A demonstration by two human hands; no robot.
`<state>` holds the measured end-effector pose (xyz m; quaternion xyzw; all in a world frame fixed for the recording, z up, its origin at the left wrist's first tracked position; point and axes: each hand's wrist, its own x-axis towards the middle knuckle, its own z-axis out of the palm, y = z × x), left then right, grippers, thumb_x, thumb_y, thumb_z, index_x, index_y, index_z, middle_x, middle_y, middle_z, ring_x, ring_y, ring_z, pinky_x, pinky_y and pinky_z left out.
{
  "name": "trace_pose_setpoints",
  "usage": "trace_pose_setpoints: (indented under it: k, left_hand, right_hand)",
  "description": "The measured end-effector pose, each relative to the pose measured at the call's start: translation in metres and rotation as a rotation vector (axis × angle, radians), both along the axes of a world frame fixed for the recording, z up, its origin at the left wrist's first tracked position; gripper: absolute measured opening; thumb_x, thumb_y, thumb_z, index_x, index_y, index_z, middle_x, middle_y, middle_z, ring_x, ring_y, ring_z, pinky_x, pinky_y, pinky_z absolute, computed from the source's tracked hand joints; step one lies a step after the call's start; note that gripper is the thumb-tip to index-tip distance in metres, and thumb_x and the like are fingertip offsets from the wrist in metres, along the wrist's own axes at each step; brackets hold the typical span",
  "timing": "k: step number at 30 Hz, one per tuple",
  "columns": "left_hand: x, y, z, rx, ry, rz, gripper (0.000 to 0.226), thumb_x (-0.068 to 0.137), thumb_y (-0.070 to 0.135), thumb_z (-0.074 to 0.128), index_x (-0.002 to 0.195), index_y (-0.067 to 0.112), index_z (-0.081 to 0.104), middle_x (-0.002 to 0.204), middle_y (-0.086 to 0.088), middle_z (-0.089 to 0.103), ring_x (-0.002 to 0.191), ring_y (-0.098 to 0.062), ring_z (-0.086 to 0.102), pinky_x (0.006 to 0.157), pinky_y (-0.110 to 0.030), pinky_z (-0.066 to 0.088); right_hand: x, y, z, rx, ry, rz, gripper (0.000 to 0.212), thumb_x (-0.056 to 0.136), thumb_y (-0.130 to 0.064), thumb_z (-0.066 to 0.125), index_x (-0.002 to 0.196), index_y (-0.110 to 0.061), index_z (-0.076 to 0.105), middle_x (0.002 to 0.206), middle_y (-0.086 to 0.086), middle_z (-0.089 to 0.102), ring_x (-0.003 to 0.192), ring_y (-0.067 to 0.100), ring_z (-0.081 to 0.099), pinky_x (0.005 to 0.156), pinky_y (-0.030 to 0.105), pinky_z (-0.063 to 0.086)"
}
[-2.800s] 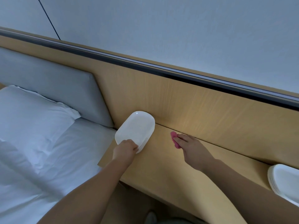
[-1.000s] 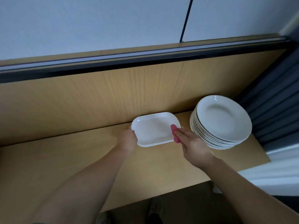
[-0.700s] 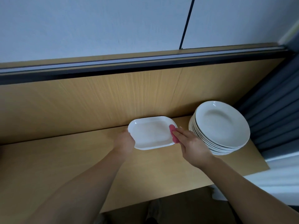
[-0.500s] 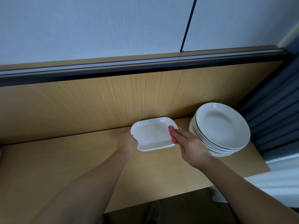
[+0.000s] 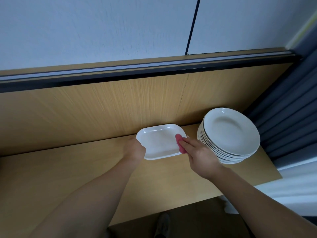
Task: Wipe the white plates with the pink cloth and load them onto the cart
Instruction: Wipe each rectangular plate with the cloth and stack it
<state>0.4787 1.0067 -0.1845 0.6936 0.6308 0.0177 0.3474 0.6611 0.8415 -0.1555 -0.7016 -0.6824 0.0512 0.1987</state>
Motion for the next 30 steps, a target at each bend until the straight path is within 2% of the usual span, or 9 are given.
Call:
trace_pose_setpoints:
  k: [3, 9, 11, 13, 17, 22, 25, 28, 30]
  left_hand:
    - [0.001, 0.0, 0.008, -0.029, -0.05, 0.038, 0.031, 0.084, -0.002, 0.049, 0.114, 0.0, 0.043, 0.102, -0.013, 0.056, 0.083, -0.028, 0.053, 0.052, -0.03, 0.033]
    - [-0.037, 0.002, 0.01, -0.024, -0.165, 0.115, 0.028, 0.086, 0.001, 0.041, 0.112, 0.006, 0.049, 0.103, -0.009, 0.06, 0.086, -0.028, 0.059, 0.063, -0.034, 0.046]
    - [-0.058, 0.006, 0.01, -0.002, -0.185, 0.136, 0.028, 0.088, 0.004, 0.039, 0.112, 0.009, 0.052, 0.102, -0.008, 0.061, 0.086, -0.029, 0.061, 0.062, -0.034, 0.048]
    - [-0.083, 0.01, 0.009, 0.014, -0.18, 0.145, 0.027, 0.09, 0.007, 0.037, 0.111, 0.012, 0.053, 0.099, -0.006, 0.06, 0.084, -0.028, 0.061, 0.062, -0.033, 0.05]
    - [-0.134, 0.01, 0.005, 0.047, -0.128, 0.204, 0.01, 0.095, 0.008, 0.038, 0.099, 0.013, 0.046, 0.086, -0.004, 0.054, 0.076, -0.026, 0.057, 0.057, -0.029, 0.042]
    - [-0.194, 0.013, -0.006, 0.01, -0.106, 0.244, 0.006, 0.098, 0.008, 0.04, 0.101, 0.014, 0.041, 0.092, -0.005, 0.05, 0.085, -0.024, 0.052, 0.07, -0.032, 0.04]
    - [-0.226, 0.014, -0.009, -0.007, -0.101, 0.241, 0.008, 0.098, 0.009, 0.04, 0.105, 0.01, 0.044, 0.095, -0.006, 0.05, 0.085, -0.023, 0.051, 0.07, -0.032, 0.038]
    - [-0.251, 0.017, -0.013, -0.011, -0.094, 0.234, 0.005, 0.096, 0.008, 0.041, 0.099, 0.011, 0.042, 0.087, -0.004, 0.05, 0.08, -0.021, 0.051, 0.066, -0.031, 0.038]
    - [-0.264, 0.021, -0.017, -0.006, -0.072, 0.218, 0.005, 0.095, 0.008, 0.042, 0.099, 0.011, 0.043, 0.086, -0.002, 0.05, 0.079, -0.021, 0.052, 0.066, -0.031, 0.04]
  right_hand:
    - [0.0, 0.001, 0.002, 0.001, 0.011, 0.004, 0.065, 0.079, 0.009, 0.06, 0.14, -0.01, 0.049, 0.112, -0.004, 0.062, 0.087, 0.022, 0.06, 0.077, 0.039, 0.056]
    - [-0.012, 0.014, 0.013, 0.076, 0.037, 0.016, 0.068, 0.076, 0.012, 0.063, 0.139, -0.009, 0.051, 0.109, -0.005, 0.064, 0.092, 0.022, 0.061, 0.082, 0.034, 0.055]
    - [-0.021, 0.023, 0.017, 0.089, 0.034, 0.038, 0.068, 0.075, 0.013, 0.062, 0.139, -0.009, 0.05, 0.109, -0.005, 0.064, 0.094, 0.023, 0.061, 0.081, 0.036, 0.055]
    - [-0.035, 0.032, 0.018, 0.105, 0.025, 0.06, 0.069, 0.074, 0.014, 0.062, 0.138, -0.009, 0.051, 0.113, -0.002, 0.065, 0.101, 0.026, 0.063, 0.081, 0.038, 0.056]
    - [-0.074, 0.053, 0.016, 0.102, 0.022, 0.117, 0.069, 0.071, 0.017, 0.062, 0.135, -0.008, 0.053, 0.118, 0.003, 0.066, 0.107, 0.032, 0.063, 0.084, 0.044, 0.056]
    - [-0.129, 0.077, 0.01, 0.078, 0.047, 0.18, 0.065, 0.078, 0.011, 0.06, 0.138, -0.012, 0.051, 0.117, -0.004, 0.064, 0.1, 0.027, 0.062, 0.082, 0.04, 0.056]
    - [-0.161, 0.087, 0.007, 0.07, 0.06, 0.199, 0.06, 0.082, 0.008, 0.06, 0.138, -0.012, 0.051, 0.117, -0.003, 0.064, 0.099, 0.026, 0.063, 0.081, 0.039, 0.056]
    - [-0.189, 0.095, 0.002, 0.049, 0.071, 0.213, 0.062, 0.083, 0.006, 0.06, 0.141, -0.013, 0.048, 0.113, -0.007, 0.063, 0.093, 0.022, 0.062, 0.08, 0.033, 0.055]
    - [-0.203, 0.099, -0.002, 0.036, 0.08, 0.202, 0.06, 0.084, 0.006, 0.059, 0.14, -0.013, 0.049, 0.113, -0.007, 0.063, 0.097, 0.022, 0.062, 0.081, 0.033, 0.055]
